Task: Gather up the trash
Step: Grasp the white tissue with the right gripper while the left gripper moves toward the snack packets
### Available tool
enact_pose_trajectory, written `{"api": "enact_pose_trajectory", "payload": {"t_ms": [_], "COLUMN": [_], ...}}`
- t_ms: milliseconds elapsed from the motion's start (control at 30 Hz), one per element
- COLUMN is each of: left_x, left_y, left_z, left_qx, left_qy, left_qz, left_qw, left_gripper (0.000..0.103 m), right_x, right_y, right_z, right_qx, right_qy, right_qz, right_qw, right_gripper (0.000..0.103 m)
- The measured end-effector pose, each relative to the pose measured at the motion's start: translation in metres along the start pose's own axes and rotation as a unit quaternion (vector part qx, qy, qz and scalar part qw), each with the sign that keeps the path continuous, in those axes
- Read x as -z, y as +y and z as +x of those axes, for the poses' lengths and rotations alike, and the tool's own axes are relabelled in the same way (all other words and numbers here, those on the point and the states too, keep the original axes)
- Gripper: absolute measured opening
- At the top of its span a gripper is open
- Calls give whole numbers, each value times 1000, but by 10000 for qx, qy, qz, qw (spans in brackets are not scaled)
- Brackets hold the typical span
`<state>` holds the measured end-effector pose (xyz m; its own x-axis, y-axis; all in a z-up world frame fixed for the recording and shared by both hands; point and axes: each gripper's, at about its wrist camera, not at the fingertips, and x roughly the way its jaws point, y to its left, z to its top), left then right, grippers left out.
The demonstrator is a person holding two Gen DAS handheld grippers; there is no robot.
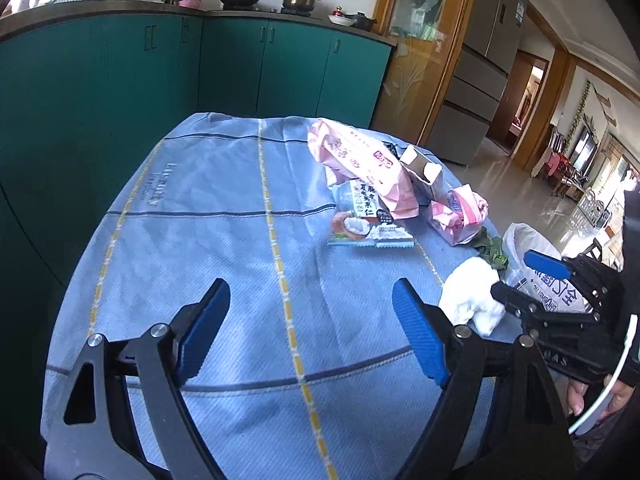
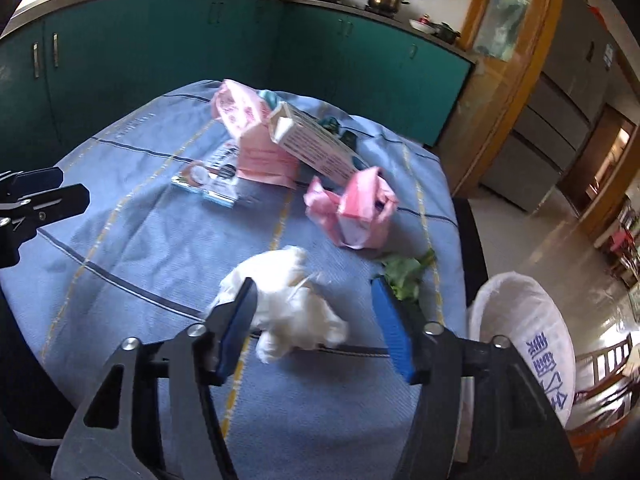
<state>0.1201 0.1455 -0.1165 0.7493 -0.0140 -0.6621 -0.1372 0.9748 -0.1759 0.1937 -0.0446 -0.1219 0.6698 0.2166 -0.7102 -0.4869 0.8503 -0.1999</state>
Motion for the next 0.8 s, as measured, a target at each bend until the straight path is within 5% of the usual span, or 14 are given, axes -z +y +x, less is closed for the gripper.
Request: {"api": "enact_pose_trajectory", "payload": {"t_ms": [300, 600, 800], "left_x": [-43, -51, -51], "left_y": [-40, -63, -48], "left_z": [72, 122, 119], "left_qx": [556, 353, 380], "left_qy": [555, 881, 844], "left_qz": [159, 585, 599], "left_qw": [9968, 9938, 9939], "left_gripper": [88, 90, 60], "right_x": [15, 27, 28], "right_y": [-14, -25, -28], "right_z": [-2, -12, -12], "right_qx": [58, 131, 57], "right_qy": [77, 85, 69], "right_qz": [302, 461, 532], "right_qw": [9995, 9988, 9985], "right_gripper": [69, 69, 69]}}
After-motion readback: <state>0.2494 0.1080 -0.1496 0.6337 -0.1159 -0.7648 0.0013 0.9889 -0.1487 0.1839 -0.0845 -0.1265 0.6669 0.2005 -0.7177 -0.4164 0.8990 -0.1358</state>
